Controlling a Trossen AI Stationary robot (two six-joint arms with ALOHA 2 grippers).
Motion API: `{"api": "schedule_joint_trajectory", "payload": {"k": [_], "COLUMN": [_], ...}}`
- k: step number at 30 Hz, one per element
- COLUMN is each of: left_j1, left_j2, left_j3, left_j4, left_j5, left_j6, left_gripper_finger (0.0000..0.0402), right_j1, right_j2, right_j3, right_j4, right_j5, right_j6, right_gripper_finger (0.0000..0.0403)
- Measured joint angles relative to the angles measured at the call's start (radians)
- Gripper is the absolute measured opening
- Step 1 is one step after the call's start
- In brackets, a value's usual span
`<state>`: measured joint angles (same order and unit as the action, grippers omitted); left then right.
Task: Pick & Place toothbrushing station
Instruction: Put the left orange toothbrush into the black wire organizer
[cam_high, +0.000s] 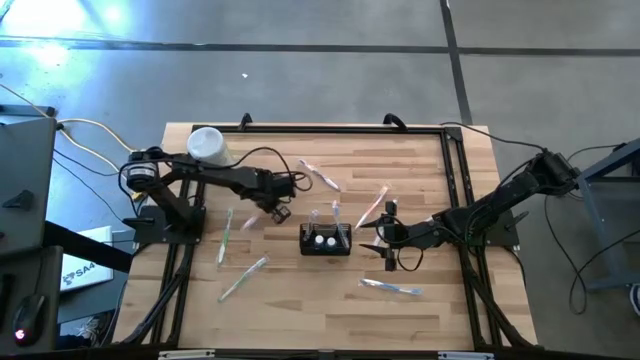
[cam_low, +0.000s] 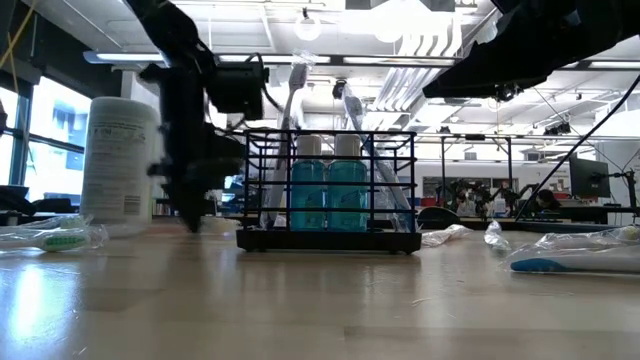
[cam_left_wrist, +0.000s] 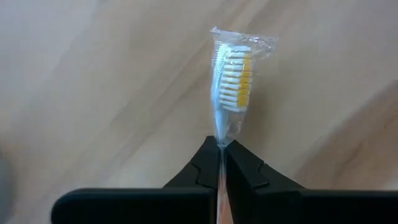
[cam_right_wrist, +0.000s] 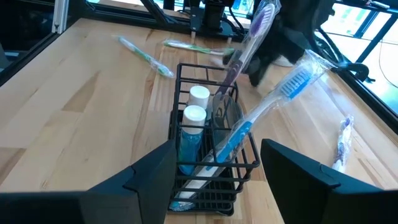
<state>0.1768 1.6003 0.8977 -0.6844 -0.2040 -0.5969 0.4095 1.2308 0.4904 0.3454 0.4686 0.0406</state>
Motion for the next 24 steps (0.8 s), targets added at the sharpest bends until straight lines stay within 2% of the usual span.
{"api": "schedule_joint_trajectory", "payload": {"k": [6, 11, 16, 20, 24], "left_j1": [-0.054, -0.147, -0.269, -0.404, -0.530], "left_j2": [-0.133, -0.263, -0.388, -0.464, -0.485], "left_j3": [0.127, 0.197, 0.209, 0.184, 0.115], "left_j4": [-0.186, -0.210, -0.232, -0.204, -0.048], "left_j5": [-0.186, -0.278, -0.458, -0.616, -0.683], "left_j6": [-0.036, -0.042, -0.113, -0.142, -0.132], "left_gripper_finger": [0.0002, 0.0001, 0.0001, 0.0001, 0.0001], "right_j1": [0.000, 0.000, 0.000, 0.000, 0.000], "right_j2": [0.000, 0.000, 0.000, 0.000, 0.000], "right_j3": [0.000, 0.000, 0.000, 0.000, 0.000], "right_j4": [-0.012, -0.024, -0.029, -0.028, -0.018], "right_j5": [0.000, 0.000, 0.004, 0.004, 0.004], "right_j6": [0.006, 0.009, 0.016, 0.016, 0.015], "right_gripper_finger": [0.0228, 0.0228, 0.0228, 0.0228, 0.0228]}}
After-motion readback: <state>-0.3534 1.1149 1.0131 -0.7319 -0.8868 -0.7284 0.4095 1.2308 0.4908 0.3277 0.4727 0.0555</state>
